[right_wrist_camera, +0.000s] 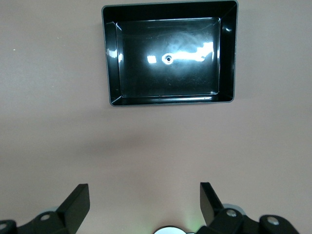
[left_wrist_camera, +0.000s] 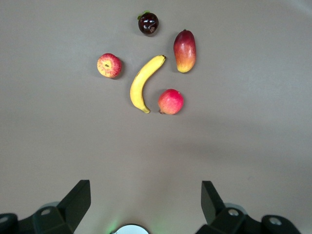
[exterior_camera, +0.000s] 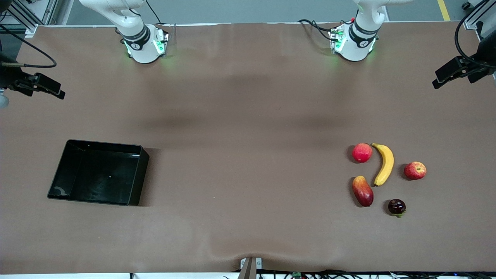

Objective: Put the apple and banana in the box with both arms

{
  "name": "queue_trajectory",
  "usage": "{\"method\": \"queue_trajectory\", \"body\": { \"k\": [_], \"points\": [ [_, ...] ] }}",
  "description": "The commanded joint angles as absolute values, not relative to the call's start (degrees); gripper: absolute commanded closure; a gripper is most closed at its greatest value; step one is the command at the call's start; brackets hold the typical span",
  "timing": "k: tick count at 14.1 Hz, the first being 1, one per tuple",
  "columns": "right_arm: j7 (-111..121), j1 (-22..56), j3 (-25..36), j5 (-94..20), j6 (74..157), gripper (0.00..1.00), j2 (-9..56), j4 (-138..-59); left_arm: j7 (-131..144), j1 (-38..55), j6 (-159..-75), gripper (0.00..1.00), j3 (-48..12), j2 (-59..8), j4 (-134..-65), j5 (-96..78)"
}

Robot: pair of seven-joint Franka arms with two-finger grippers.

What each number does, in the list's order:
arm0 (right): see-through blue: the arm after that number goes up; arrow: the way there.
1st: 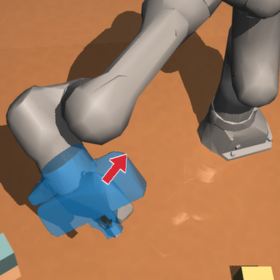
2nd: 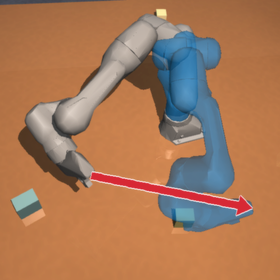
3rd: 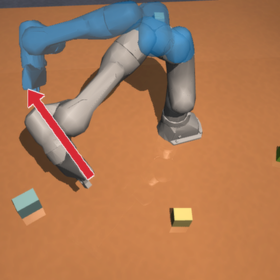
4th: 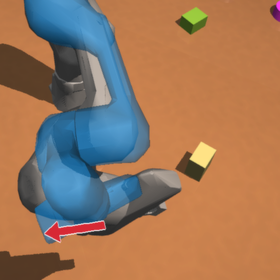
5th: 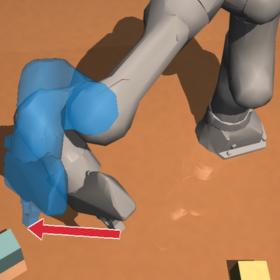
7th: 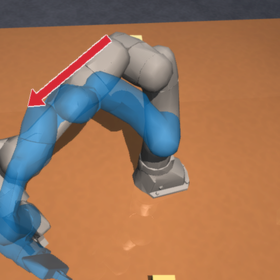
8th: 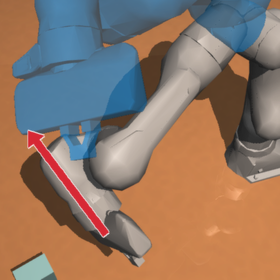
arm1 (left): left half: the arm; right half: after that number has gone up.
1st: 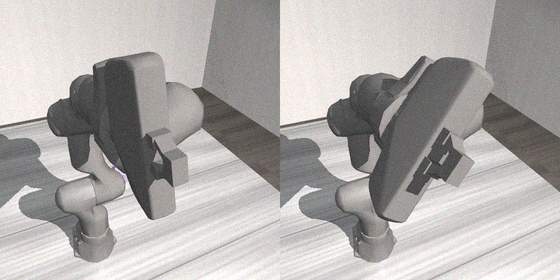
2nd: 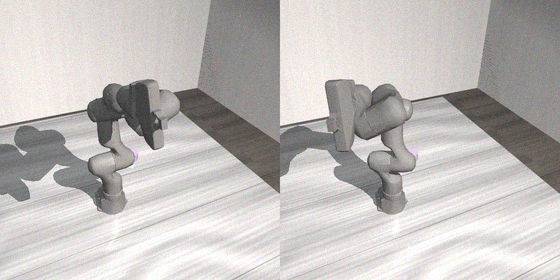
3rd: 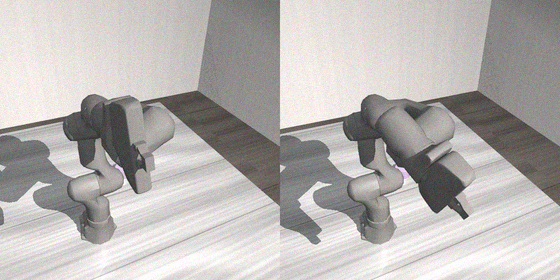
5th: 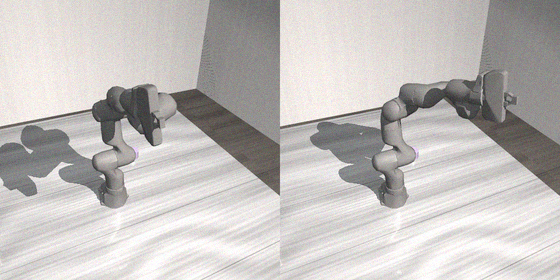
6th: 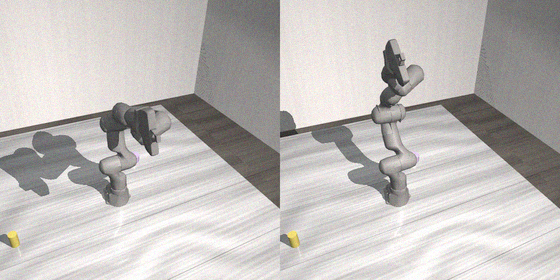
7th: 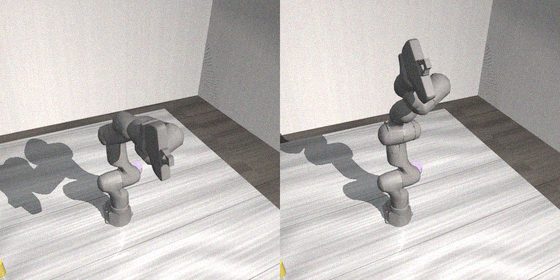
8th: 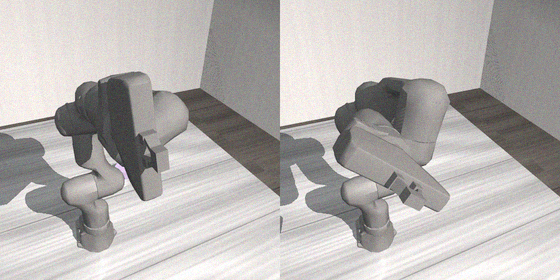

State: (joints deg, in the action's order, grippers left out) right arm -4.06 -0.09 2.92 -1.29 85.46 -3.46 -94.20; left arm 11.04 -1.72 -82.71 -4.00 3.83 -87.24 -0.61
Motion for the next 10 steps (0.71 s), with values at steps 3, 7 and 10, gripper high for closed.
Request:
{"method": "queue_trajectory", "body": {
  "k": [3,7,10],
  "points": [
    [-4.5,1.0,3.1,-0.3,82.9,0.0,-3.5,-94.0,10.4,-2.2,-81.5,0.0,-4.1,3.2,-85.5,0.1],
    [-4.5,0.6,3.3,-0.3,82.9,0.0,-3.5,-94.0,10.5,-2.4,-82.8,0.0,-3.9,0.5,-85.8,-0.3],
    [-4.5,0.2,3.4,-0.2,82.9,0.0,-3.5,-94.6,10.3,-4.5,-90.2,0.0,-3.8,-2.4,-88.8,0.0]
  ]
}}
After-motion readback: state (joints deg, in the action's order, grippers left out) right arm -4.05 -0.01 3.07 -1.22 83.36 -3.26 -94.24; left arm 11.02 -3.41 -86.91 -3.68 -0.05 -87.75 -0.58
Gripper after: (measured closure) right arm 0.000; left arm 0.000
